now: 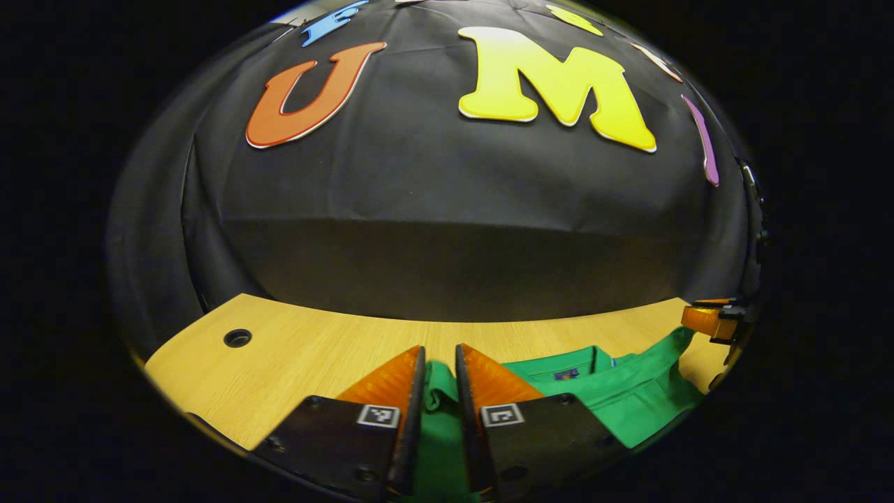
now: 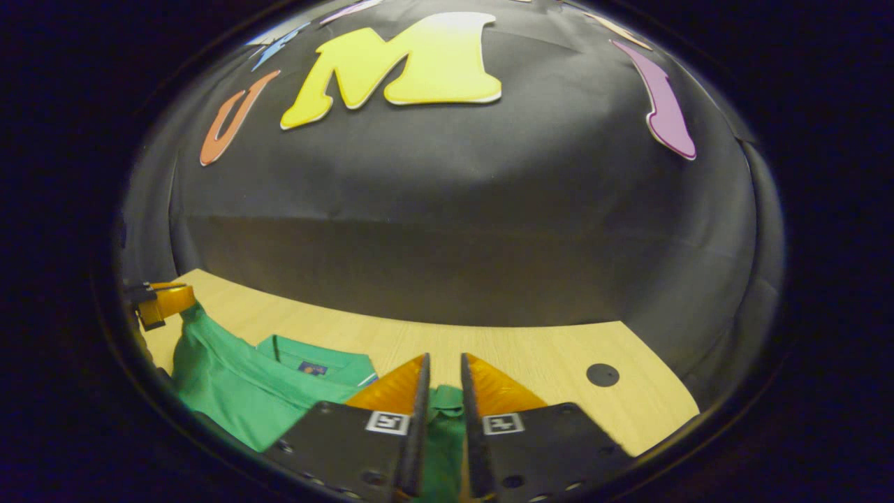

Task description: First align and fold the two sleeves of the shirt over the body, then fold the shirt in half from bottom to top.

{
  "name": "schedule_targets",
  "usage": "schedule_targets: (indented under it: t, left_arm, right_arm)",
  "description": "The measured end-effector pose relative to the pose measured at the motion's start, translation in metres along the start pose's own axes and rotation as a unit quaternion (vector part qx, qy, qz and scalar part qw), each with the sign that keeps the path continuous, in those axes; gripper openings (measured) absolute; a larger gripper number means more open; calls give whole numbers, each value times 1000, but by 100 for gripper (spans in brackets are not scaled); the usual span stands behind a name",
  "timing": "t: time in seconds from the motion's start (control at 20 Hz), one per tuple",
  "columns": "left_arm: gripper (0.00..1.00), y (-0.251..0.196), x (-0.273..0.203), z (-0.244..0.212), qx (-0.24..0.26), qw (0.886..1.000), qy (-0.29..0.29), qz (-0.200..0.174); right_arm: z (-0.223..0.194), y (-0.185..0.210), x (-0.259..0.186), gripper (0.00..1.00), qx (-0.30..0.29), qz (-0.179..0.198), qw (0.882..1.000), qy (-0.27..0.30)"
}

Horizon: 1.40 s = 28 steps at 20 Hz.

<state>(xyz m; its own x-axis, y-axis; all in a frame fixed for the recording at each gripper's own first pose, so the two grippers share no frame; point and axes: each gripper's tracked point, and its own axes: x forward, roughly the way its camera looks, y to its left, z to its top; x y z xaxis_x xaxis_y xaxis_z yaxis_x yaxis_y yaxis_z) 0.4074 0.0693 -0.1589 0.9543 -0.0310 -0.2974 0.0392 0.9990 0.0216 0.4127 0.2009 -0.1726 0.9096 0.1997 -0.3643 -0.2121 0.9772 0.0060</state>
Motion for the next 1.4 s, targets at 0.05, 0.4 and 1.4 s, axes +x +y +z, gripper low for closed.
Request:
schedule_targets:
  t: [0.05,0.4,1.4]
  left_arm:
    - [54,-5,-3,-4,-2,1000,14,-15]
    - [99,0,-64,31,-20,999,-24,-8]
    - [98,-30,-371,10,5,998,-57,-23]
  right_arm:
    - [2,2,-5,40,-6,1,1000,-1]
    - [19,8,-71,95,-13,1,1000,-16]
    - [6,-1,-396,95,46,17,995,-89]
